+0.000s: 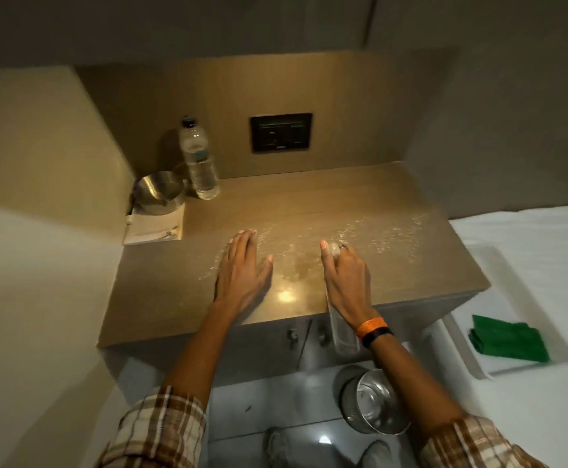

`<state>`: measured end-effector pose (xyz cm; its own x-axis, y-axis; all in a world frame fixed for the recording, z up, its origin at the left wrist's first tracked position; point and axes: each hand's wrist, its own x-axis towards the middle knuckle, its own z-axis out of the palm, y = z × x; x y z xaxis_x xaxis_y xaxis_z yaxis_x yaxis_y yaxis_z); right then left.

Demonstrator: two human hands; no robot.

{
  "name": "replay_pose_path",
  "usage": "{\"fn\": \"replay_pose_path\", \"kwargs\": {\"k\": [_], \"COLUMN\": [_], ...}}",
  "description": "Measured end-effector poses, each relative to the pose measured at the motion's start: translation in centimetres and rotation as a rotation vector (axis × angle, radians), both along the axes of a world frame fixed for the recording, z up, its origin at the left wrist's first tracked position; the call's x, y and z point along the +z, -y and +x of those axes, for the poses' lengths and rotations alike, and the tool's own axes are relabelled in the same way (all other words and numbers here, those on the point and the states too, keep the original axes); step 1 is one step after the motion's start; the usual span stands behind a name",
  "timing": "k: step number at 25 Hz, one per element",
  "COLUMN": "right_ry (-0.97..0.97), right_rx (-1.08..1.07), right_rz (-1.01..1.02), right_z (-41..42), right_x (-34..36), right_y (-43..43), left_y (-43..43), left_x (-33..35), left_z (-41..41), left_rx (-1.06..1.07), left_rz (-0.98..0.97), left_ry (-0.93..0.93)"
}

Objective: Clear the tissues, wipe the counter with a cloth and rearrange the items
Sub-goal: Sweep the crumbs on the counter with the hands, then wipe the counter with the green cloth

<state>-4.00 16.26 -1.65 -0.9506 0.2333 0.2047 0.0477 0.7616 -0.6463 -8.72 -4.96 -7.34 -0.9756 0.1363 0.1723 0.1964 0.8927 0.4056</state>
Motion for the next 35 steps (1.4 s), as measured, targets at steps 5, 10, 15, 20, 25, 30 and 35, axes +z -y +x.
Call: {"fn": "replay_pose_path", "kwargs": {"k": [5,10,15,20,25,30,35], "right_ry": [-0.089,-0.142,-0.145,0.099,0.203,0.248,0.334], "right_rx": [-0.175,-0.333,-0.386,-0.257,-0.18,-0.204,-0.198], "right_rz": [-0.042,-0.056,-0.131,-0.259,-0.302,-0.343,-0.242], "right_z": [0.8,0.8,-1.9,-5.6,-9.2,-11.1,-7.9], "right_x": [0.6,0.3,-3.0,-11.4,-17.1,-18.0,-15.6], "right_y": [-13.4,-28.6,-38.7,-43.7,-44.2,-44.4,-45.8], "left_y": [-14.0,-28.4,-37.1,-39.9,-40.1,-40.0,-43.1], "left_x": [0.7,1.1,0.4,-0.7,-0.9,-0.4,1.4], "left_z": [-2.4,-4.2,-6.7,-8.4,-9.1,-8.3,-4.8], "left_rx": [-0.211,-0.358,-0.35,-0.277,-0.249,-0.205,-0.232], "left_rz": [-0.046,-0.052,-0.123,-0.147,-0.173,-0.191,-0.139], "left_ry": [0.04,0.068,0.124,0.051,-0.01,0.006,0.07]}}
